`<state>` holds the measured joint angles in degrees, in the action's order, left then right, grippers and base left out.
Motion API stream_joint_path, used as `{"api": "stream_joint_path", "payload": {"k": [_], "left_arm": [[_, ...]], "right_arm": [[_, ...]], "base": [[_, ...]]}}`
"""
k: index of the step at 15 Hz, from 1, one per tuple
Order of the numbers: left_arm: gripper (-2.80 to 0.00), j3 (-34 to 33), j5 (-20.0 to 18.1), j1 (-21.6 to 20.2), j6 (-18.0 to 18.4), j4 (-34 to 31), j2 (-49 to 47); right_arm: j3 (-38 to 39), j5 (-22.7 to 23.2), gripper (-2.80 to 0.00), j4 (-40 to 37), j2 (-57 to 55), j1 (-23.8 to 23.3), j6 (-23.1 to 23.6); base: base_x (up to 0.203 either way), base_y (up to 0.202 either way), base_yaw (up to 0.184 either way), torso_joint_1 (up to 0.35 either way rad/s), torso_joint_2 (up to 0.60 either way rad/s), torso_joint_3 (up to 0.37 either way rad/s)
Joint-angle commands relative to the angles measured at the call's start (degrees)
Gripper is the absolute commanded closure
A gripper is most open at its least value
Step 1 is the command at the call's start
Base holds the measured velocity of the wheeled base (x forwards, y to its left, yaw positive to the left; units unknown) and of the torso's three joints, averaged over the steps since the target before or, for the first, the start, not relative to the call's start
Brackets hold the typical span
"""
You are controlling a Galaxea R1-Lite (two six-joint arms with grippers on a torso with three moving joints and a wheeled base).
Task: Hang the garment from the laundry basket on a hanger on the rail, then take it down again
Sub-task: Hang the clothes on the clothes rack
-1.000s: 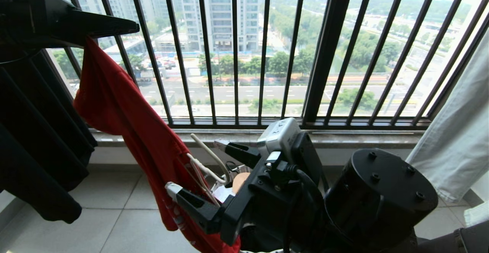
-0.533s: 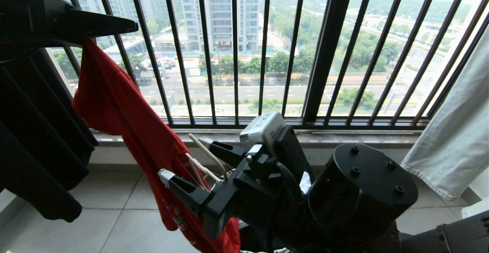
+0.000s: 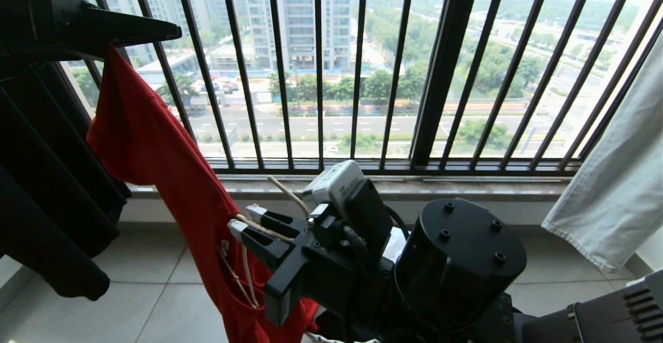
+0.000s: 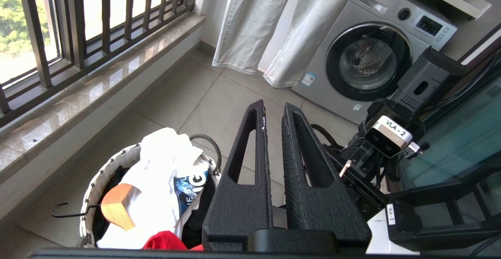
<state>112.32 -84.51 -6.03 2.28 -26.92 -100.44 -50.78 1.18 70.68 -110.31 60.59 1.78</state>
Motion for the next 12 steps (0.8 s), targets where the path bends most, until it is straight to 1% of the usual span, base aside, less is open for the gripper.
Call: {"api": "stream_joint_path", "payload": {"k": [1, 6, 7, 11, 12], "left_arm": [[0.0, 0.0, -0.57, -0.03, 0.01, -0.15, 0.16], [0.0, -0.08, -0.57, -0.03, 0.09, -0.15, 0.16], [-2.8, -0.16, -0.57, -0.03, 0.09, -0.15, 0.16], [-2.8, -0.17, -0.57, -0.03, 0.09, -0.15, 0.33], [-2.8, -0.08, -0.57, -0.03, 0.09, -0.15, 0.24]], "right_arm": [[0.25, 0.05, 0.0, 0.25, 0.54, 0.06, -0.02], [0.25, 0.05, 0.0, 0.07, 0.97, -0.03, 0.07], [0.25, 0.05, 0.0, 0.07, 0.97, -0.03, 0.07], [0.34, -0.13, 0.0, -0.1, 1.76, -0.21, 0.24], [0.34, -0.13, 0.0, -0.1, 1.85, -0.62, 0.99]], "base": [[0.0, 0.0, 0.0, 0.0, 0.0, 0.0], [0.0, 0.0, 0.0, 0.0, 0.0, 0.0], [0.0, 0.0, 0.0, 0.0, 0.0, 0.0], [0.0, 0.0, 0.0, 0.0, 0.0, 0.0], [0.0, 0.0, 0.0, 0.0, 0.0, 0.0]]}}
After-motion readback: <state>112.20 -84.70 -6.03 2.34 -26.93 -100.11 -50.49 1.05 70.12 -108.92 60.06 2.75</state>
